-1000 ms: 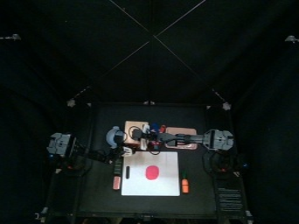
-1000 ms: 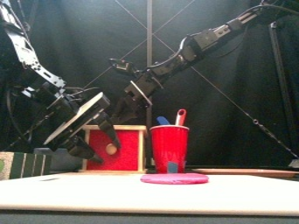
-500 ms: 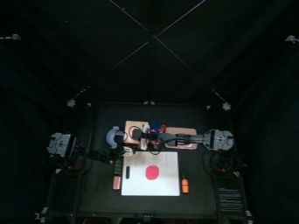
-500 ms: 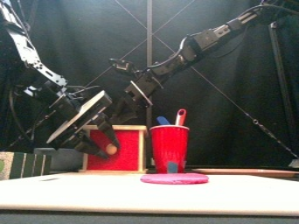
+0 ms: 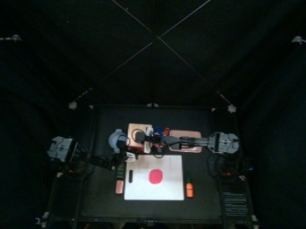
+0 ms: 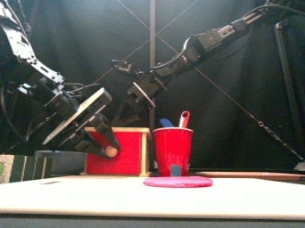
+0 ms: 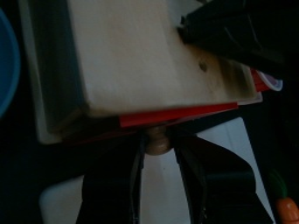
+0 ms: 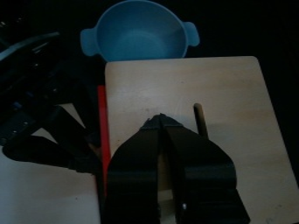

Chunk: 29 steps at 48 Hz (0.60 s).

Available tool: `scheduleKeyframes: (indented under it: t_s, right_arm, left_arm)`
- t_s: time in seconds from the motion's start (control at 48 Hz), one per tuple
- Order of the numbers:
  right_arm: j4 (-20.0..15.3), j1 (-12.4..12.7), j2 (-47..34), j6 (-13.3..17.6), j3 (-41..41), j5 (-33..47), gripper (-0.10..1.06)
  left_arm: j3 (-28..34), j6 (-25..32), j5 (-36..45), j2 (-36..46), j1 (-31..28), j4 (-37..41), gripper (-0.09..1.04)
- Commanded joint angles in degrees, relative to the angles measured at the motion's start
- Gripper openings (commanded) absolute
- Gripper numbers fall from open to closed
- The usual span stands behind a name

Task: Get the cutter from the drawer then cut the dough then place the extra dough in the bowl
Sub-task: Open the drawer

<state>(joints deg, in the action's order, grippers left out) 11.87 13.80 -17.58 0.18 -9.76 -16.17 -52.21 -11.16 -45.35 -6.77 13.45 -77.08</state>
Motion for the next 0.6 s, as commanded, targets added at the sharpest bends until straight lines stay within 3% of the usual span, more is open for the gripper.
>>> scheduleKeyframes:
  t_s: [0.021,0.604]
  right_arm:
    - [-0.2,0.0,0.7,0.0,-0.4,-1.2,0.03]
    - [-0.4,-0.1,0.8,0.0,-0.2,-1.7,0.03]
  left_arm:
    - [0.8,0.2,-0.4,0.7,1.2,-0.3,0.58]
    - [1.1,0.2,-0.5,0.3,8.4,-4.7,0.58]
